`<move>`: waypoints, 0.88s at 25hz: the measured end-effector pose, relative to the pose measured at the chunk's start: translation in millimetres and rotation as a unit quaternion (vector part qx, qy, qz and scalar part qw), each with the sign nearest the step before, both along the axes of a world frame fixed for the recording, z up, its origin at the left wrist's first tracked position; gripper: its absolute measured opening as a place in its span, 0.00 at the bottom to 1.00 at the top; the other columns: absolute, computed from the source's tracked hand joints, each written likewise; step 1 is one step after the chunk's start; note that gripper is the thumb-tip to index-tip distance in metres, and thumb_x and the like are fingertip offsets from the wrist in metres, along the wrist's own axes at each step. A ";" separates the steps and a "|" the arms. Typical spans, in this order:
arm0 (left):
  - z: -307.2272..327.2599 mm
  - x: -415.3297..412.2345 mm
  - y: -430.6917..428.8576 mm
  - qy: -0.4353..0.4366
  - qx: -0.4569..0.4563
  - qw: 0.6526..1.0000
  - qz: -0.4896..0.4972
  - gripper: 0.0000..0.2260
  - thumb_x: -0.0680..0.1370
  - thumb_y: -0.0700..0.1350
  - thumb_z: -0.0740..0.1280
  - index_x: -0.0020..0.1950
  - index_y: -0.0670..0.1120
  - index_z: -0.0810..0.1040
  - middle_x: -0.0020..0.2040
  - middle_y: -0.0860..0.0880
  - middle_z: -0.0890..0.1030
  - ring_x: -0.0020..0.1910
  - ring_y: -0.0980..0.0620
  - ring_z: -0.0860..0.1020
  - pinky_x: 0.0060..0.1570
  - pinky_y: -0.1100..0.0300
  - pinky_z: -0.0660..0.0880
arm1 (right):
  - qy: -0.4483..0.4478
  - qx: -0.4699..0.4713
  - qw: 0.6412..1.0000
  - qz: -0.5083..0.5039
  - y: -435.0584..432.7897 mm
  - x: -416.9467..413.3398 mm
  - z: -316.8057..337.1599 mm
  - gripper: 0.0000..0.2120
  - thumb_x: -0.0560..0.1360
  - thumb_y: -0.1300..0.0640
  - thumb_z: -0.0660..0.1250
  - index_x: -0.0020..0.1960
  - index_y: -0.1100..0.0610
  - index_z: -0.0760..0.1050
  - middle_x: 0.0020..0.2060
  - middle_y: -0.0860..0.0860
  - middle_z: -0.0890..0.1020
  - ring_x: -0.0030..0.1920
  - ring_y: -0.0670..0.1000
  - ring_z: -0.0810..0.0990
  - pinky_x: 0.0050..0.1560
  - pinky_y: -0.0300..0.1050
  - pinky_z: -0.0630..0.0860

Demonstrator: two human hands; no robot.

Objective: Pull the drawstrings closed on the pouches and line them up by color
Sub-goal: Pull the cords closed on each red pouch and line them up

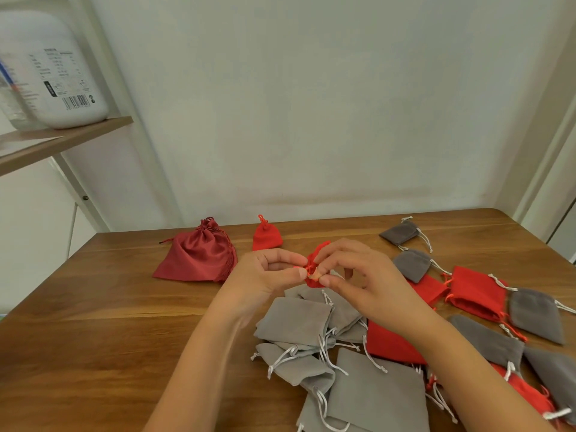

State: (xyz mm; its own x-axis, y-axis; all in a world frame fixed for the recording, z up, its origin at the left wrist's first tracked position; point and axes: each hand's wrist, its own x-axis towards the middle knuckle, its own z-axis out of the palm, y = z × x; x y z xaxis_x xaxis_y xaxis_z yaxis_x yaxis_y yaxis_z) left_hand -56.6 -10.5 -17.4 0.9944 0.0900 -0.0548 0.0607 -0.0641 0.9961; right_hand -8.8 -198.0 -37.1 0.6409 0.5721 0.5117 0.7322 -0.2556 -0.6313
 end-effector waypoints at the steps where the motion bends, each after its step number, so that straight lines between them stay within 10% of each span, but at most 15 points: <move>1: -0.8 0.5 0.2 -0.016 0.024 1.000 -0.004 0.06 0.71 0.34 0.72 0.45 0.43 0.81 0.37 0.47 0.83 0.34 0.57 0.79 0.36 0.69 0.74 | 0.003 0.006 1.000 -0.012 -0.7 0.3 0.5 0.06 0.74 0.47 0.67 0.44 0.48 0.81 0.49 0.39 0.79 0.56 0.43 0.75 0.54 0.36 0.69; 6: -6.9 2.9 1.4 -0.073 0.072 0.992 -0.070 0.10 0.68 0.36 0.74 0.43 0.46 0.75 0.34 0.53 0.79 0.30 0.58 0.68 0.33 0.67 0.67 | 0.054 0.030 0.998 -0.010 -1.1 -0.8 -0.2 0.09 0.71 0.53 0.73 0.49 0.47 0.76 0.52 0.38 0.79 0.60 0.38 0.73 0.60 0.32 0.66; 10: -9.9 4.0 1.6 -0.130 0.084 0.983 -0.094 0.10 0.66 0.41 0.72 0.42 0.46 0.73 0.35 0.54 0.78 0.35 0.56 0.72 0.37 0.66 0.70 | 0.087 0.019 0.996 0.005 4.3 -4.0 -1.8 0.07 0.71 0.58 0.74 0.46 0.52 0.78 0.42 0.41 0.80 0.45 0.41 0.78 0.45 0.31 0.70; 22: -16.3 1.3 -20.6 -0.293 0.254 0.921 0.043 0.06 0.69 0.46 0.70 0.43 0.56 0.80 0.41 0.59 0.81 0.44 0.60 0.75 0.48 0.70 0.69 | 0.173 0.095 0.980 0.033 -0.5 1.2 -3.6 0.07 0.69 0.47 0.69 0.43 0.50 0.77 0.41 0.51 0.82 0.44 0.57 0.79 0.44 0.55 0.76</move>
